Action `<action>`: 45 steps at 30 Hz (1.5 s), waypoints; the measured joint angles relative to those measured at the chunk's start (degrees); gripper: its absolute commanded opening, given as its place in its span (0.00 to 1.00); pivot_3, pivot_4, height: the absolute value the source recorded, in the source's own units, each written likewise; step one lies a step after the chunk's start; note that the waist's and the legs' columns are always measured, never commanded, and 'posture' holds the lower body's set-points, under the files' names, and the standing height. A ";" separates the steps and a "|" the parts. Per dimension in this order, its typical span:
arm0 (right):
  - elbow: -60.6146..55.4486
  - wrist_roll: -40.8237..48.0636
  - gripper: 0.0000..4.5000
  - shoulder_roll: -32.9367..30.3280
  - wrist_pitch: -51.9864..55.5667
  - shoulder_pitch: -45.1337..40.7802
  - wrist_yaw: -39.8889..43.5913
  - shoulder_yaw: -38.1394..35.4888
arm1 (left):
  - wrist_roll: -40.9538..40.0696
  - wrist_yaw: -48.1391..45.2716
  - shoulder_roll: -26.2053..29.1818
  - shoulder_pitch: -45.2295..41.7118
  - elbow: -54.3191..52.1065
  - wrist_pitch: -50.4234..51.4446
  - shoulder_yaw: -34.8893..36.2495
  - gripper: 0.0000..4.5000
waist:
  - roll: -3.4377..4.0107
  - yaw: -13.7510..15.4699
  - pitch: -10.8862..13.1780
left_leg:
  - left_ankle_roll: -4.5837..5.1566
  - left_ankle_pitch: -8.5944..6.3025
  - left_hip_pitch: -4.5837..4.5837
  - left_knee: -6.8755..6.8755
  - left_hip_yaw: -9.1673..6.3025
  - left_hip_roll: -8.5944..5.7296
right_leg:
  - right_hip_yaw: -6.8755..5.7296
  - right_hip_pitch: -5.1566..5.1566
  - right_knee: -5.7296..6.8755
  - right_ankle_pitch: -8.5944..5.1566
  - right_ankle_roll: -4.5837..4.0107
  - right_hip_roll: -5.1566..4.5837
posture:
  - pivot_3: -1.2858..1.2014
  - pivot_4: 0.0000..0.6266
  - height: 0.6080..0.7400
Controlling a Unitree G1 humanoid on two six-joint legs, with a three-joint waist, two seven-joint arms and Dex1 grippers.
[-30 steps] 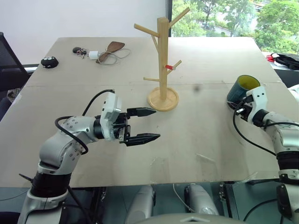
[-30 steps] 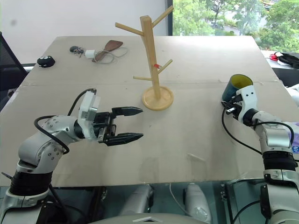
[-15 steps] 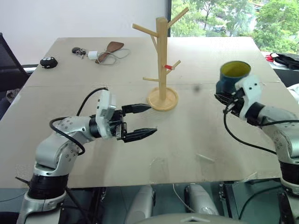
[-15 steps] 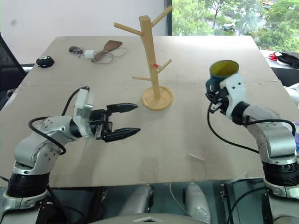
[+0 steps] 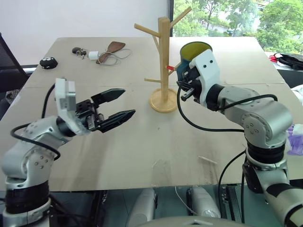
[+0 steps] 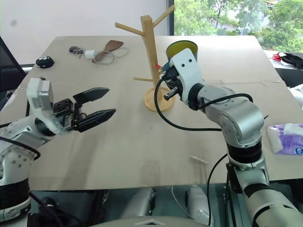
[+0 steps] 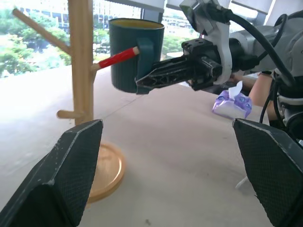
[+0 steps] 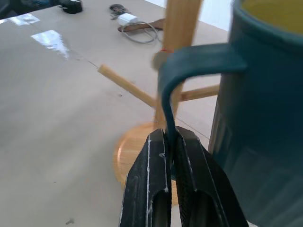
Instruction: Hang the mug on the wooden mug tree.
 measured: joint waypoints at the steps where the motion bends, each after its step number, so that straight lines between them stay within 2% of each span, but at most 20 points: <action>1: 0.07 -0.08 0.02 0.07 0.33 0.00 -0.25 -0.01 | -0.19 -0.13 0.05 0.46 -0.03 0.00 0.30 1.00 | 0.02 0.06 0.02 | 0.01 -0.01 0.00 -0.01 0.00 0.00 | 0.00 0.00 0.00 0.00 0.00 0.00 | 0.52 0.24 1.00; 8: 0.11 0.20 0.02 2.22 2.22 -1.59 -0.65 -0.03 | -2.73 -2.36 0.15 6.14 -2.29 -0.90 5.07 1.00 | 0.04 -0.09 0.02 | 0.08 -0.04 0.05 -0.06 0.02 0.01 | 0.01 0.00 0.01 0.00 0.00 0.00 | 0.52 0.24 1.00; 12: -1.28 0.58 0.02 3.51 3.14 -2.18 -0.77 -0.05 | -3.10 -3.39 0.18 7.42 -2.30 -1.05 5.29 1.00 | 0.04 0.06 0.02 | 0.08 -0.04 0.06 -0.09 0.01 0.02 | -0.01 0.00 0.01 0.00 -0.01 0.01 | 0.52 0.24 1.00; 33: -8.19 2.87 0.02 4.48 12.98 -2.26 -0.67 -2.89 | -1.94 -2.59 0.12 6.29 -1.07 -2.38 4.27 1.00 | 0.06 -0.04 0.04 | 0.07 -0.04 0.08 -0.20 0.02 0.02 | -0.01 -0.01 -0.01 0.00 -0.01 0.01 | 0.52 0.24 1.00; 45: -5.00 2.24 0.02 7.78 15.75 -5.75 -2.19 -2.29 | -1.38 -2.76 0.13 5.90 -0.75 -2.38 2.43 1.00 | 0.09 -0.09 0.06 | 0.04 -0.02 0.10 -0.29 0.02 0.02 | 0.00 -0.03 -0.02 0.00 -0.02 0.01 | 0.52 0.24 1.00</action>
